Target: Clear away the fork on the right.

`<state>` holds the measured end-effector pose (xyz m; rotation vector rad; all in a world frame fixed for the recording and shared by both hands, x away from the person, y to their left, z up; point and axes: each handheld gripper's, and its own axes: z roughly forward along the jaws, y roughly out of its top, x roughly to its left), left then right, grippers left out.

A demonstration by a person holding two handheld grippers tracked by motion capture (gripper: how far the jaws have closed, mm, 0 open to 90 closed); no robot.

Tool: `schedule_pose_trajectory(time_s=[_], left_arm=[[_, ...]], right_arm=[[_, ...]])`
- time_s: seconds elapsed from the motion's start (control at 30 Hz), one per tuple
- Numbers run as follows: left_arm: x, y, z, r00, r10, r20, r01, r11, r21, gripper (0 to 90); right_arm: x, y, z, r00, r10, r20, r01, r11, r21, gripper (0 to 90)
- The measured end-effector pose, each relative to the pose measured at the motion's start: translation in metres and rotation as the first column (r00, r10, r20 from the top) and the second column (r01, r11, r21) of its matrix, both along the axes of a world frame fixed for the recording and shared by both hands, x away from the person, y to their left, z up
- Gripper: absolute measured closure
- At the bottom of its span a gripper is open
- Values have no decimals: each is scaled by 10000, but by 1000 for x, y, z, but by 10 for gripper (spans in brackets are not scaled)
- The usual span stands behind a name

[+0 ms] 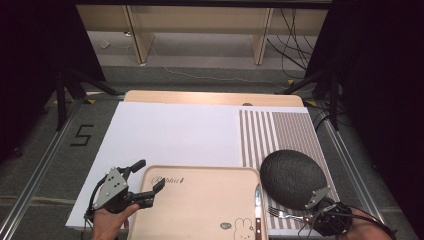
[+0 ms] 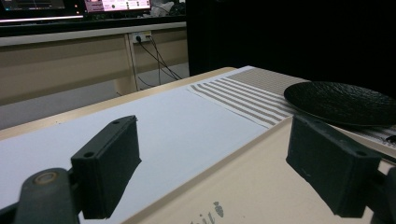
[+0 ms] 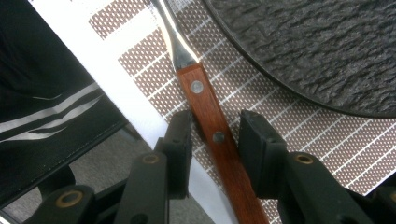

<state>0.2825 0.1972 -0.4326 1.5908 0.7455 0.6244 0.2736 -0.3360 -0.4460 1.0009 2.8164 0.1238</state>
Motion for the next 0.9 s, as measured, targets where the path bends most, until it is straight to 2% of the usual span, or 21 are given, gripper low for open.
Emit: schedule_pose_trajectory(time_s=[0.03,0.1,0.27,0.37,0.5,0.77,0.9], left_arm=[[-1,1,0,9999,66,-94,-65,9999,124,162],[-1,0,0,9999,56,-101,-55,9999,121,162],[0,0,0,10000,34,-31,-34,10000,14,162],[0,0,0,10000,48,-28,-48,10000,-7,162],[-1,1,1,9999,77,-78,-76,9999,89,162],[0,0,0,10000,50,-25,-50,10000,2,162],[-1,1,1,9999,106,-86,-106,9999,93,162]], right_arm=[[0,1,0,10000,29,-10,-29,10000,-28,654],[-1,3,1,10000,-18,-20,18,10000,-49,658],[0,4,0,9996,279,-59,-279,9996,-99,674],[-1,5,0,9994,336,-82,-337,9993,-134,711],[-1,7,0,9994,339,-116,-342,9991,-240,732],[-2,10,0,9973,732,-116,-736,9965,-399,750],[-3,12,0,9966,808,-143,-814,9956,-471,758]])
